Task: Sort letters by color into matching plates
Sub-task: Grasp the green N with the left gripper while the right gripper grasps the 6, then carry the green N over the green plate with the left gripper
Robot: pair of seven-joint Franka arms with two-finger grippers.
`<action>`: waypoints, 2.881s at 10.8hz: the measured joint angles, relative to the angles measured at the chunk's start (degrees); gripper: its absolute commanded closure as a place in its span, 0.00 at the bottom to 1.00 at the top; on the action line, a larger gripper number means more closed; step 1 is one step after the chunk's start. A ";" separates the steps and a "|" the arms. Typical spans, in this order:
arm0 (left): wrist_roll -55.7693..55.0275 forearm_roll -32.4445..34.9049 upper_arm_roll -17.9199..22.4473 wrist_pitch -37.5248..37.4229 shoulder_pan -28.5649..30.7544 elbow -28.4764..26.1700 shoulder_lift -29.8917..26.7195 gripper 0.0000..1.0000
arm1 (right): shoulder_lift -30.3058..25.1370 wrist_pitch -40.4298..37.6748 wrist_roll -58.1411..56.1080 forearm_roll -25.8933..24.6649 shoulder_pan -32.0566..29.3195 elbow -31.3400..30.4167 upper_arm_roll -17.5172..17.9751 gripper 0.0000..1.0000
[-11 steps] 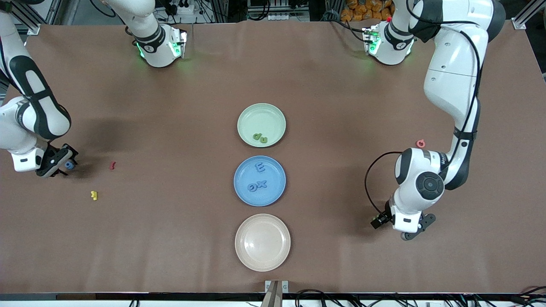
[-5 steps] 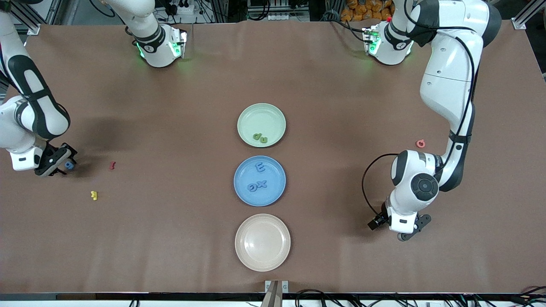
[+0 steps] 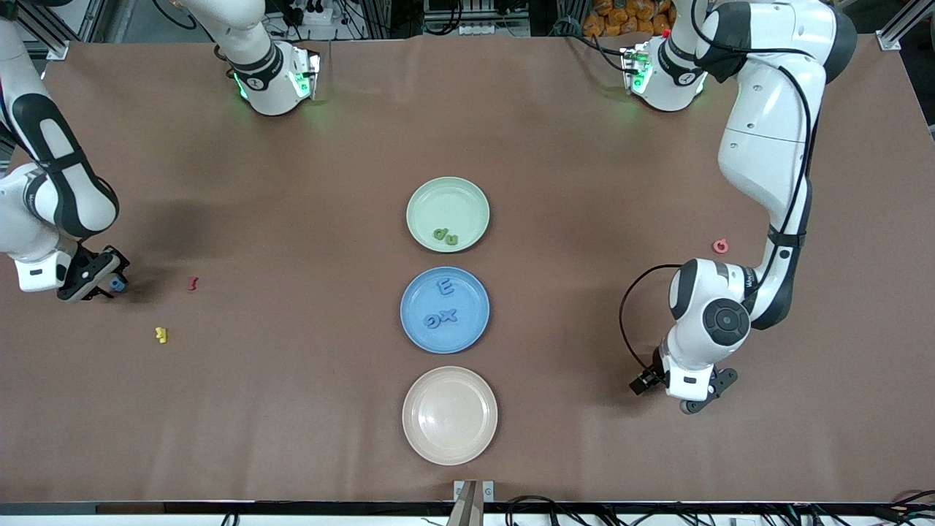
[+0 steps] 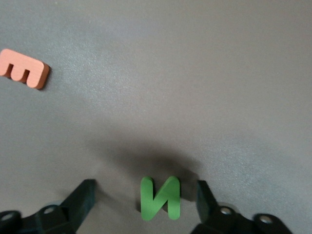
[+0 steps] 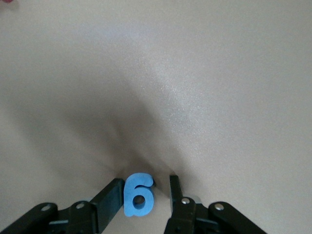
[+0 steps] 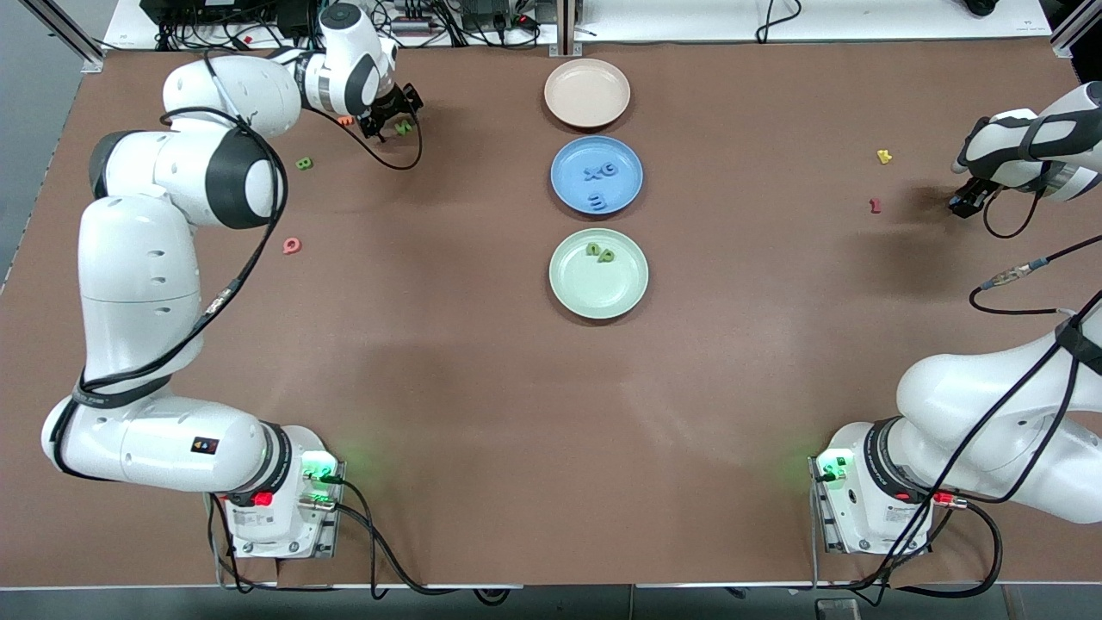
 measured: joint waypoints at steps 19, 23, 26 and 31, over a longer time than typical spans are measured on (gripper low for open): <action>-0.05 0.00 -4.44 -19.20 -0.25 2.06 -5.82 1.00 | 0.07 0.27 0.62 0.03 -0.25 0.14 2.08 0.76; -5.39 0.00 -11.32 -28.29 -2.46 2.05 -7.30 1.00 | 0.08 0.27 0.63 0.04 -0.33 0.14 2.15 0.81; -12.39 -0.01 -12.33 -32.06 -10.17 1.97 -7.49 1.00 | 0.08 0.27 0.67 0.05 -0.39 0.14 2.22 0.84; -21.68 -2.60 -12.97 -33.96 -23.46 1.41 -7.44 1.00 | 0.09 0.25 1.23 0.06 -0.41 0.18 2.33 0.84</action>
